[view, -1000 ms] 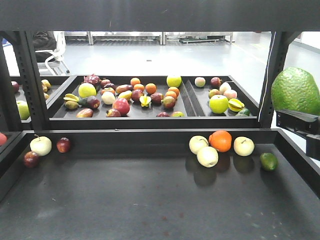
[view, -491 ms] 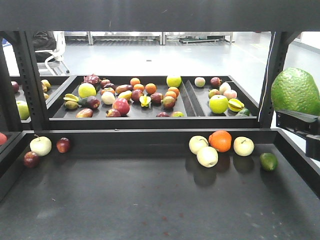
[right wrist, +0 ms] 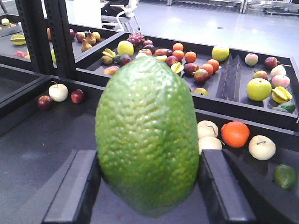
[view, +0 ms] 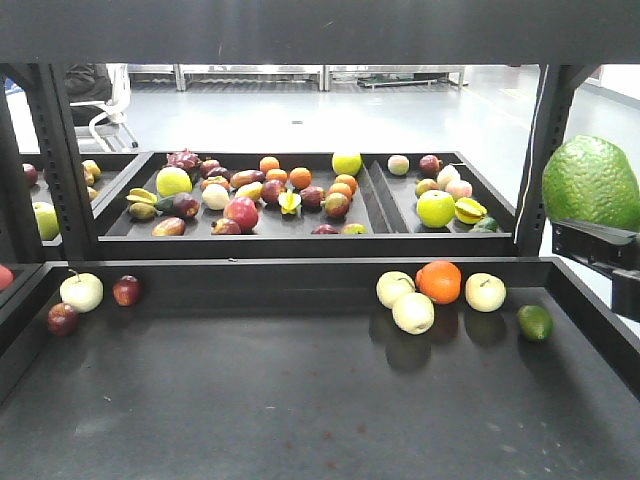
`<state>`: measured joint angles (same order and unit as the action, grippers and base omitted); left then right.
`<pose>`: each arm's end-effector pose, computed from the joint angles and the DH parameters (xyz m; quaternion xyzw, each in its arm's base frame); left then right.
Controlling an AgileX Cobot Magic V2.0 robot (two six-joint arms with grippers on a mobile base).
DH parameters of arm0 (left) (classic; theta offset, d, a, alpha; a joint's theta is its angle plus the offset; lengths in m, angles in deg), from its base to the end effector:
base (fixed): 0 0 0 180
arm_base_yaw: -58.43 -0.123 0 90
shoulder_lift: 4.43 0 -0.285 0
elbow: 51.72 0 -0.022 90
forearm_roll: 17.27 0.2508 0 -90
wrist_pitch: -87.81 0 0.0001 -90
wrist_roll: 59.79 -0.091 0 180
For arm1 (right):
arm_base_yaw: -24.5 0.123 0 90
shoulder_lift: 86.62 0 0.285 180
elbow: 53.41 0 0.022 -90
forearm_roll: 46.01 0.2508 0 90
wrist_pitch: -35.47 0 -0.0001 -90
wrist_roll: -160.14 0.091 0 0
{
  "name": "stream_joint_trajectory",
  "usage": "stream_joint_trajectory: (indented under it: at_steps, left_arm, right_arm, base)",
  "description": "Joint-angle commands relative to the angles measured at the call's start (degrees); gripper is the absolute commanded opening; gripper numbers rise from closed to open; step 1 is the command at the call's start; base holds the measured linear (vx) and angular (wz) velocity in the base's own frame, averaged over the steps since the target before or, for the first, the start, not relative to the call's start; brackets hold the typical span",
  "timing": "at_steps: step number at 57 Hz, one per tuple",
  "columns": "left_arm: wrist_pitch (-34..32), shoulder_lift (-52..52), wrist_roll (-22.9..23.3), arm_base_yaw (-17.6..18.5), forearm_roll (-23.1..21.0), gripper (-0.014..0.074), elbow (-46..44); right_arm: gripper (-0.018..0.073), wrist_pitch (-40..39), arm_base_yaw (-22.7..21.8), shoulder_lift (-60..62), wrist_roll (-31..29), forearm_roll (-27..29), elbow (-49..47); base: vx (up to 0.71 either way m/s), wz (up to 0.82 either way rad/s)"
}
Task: Pick snacks and fruit into basket
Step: 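Lift the lime with the right gripper and raise it high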
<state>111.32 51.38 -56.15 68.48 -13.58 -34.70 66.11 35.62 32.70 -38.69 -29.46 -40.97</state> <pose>0.1613 -0.0262 0.4437 0.0550 0.7428 -0.0504 0.6653 0.1759 0.0481 0.4455 -0.1508 0.7656 0.0928 0.6185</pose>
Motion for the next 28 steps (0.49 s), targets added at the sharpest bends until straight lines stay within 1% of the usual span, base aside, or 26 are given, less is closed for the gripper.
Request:
stream_joint_trajectory:
  at_steps: [1, 28]
  left_arm:
    - [-4.97, -0.42, 0.46, 0.31, -0.41, -0.0006, -1.47]
    - [-4.97, -0.42, 0.46, 0.31, -0.41, -0.0006, -1.47]
  right_arm:
    - [-0.0006, -5.36, -0.07, 0.59, -0.32, 0.62, -1.70]
    - [-0.0006, -5.36, -0.07, 0.59, -0.32, 0.62, -1.70]
  base:
    - [-0.02, -0.01]
    - [-0.07, -0.03]
